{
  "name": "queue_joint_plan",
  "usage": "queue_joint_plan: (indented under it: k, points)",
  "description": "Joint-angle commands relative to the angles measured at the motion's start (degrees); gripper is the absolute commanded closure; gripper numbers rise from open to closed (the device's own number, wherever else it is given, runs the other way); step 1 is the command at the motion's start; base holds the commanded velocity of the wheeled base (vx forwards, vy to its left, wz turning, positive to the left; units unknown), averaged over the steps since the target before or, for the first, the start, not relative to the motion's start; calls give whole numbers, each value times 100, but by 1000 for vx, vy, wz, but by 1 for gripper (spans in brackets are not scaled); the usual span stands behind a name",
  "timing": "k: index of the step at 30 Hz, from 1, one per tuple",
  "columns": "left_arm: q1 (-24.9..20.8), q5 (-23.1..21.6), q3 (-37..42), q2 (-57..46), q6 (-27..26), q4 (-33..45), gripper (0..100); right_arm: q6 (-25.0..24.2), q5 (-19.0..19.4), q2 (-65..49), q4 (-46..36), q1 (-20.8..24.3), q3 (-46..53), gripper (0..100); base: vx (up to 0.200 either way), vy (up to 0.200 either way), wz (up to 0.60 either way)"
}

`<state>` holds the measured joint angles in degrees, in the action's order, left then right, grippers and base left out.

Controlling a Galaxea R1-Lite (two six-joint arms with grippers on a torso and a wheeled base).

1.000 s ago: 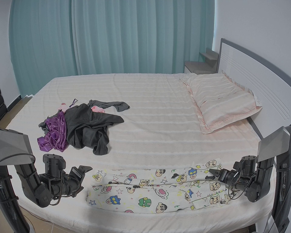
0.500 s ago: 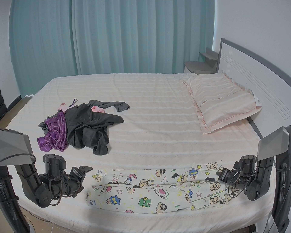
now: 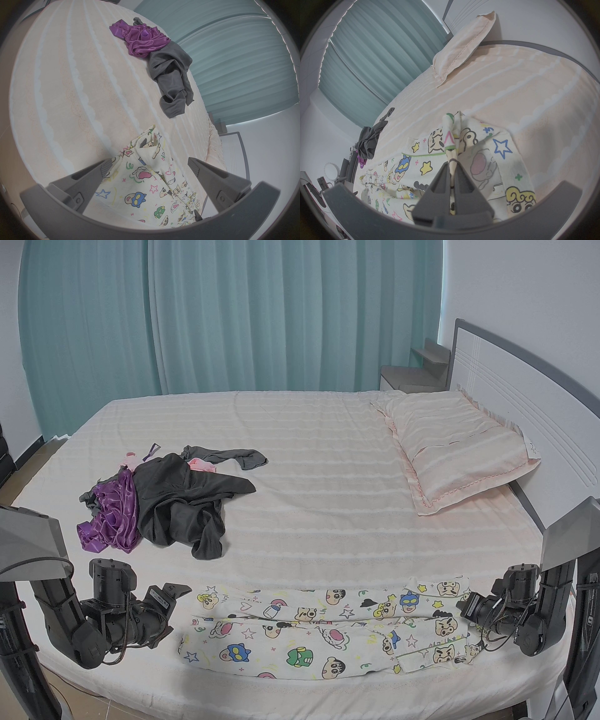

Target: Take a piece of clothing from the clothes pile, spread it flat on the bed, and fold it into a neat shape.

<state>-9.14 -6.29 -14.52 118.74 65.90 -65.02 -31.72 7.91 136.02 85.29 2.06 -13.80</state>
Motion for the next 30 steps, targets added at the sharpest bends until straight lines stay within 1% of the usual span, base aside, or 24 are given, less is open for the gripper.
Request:
queue_joint_plan:
  k: [1,4,5,8,12,14,18,24,25,30]
  points:
    - [0,-4,-25,9,2,-1,0,-1,0,47,6,-30,0,100,0,0,0]
    - [0,-4,-16,9,2,-1,0,96,-9,161,76,-39,18,100,0,0,0]
    - [0,-4,-16,0,2,-1,0,105,-9,161,102,-39,26,0,0,0,0]
    - [0,-4,-7,0,2,-1,0,113,-27,100,120,-30,44,0,0,0,0]
    - [0,-4,-7,0,2,-1,0,175,-229,-111,181,-39,62,0,0,0,0]
    - [0,-4,-7,-8,10,-1,0,184,-396,-252,181,-39,35,0,0,0,0]
    - [0,-4,-7,-17,10,-1,0,184,-475,-533,146,-57,44,0,0,0,0]
    - [0,-4,2,-26,19,-1,0,219,-492,-832,120,-215,35,0,-200,0,0]
    - [0,-4,2,-26,10,-1,0,307,-580,-928,120,-294,18,0,0,0,0]
    - [0,-4,-7,-26,10,-1,0,412,-774,-1008,181,-276,18,0,0,0,0]
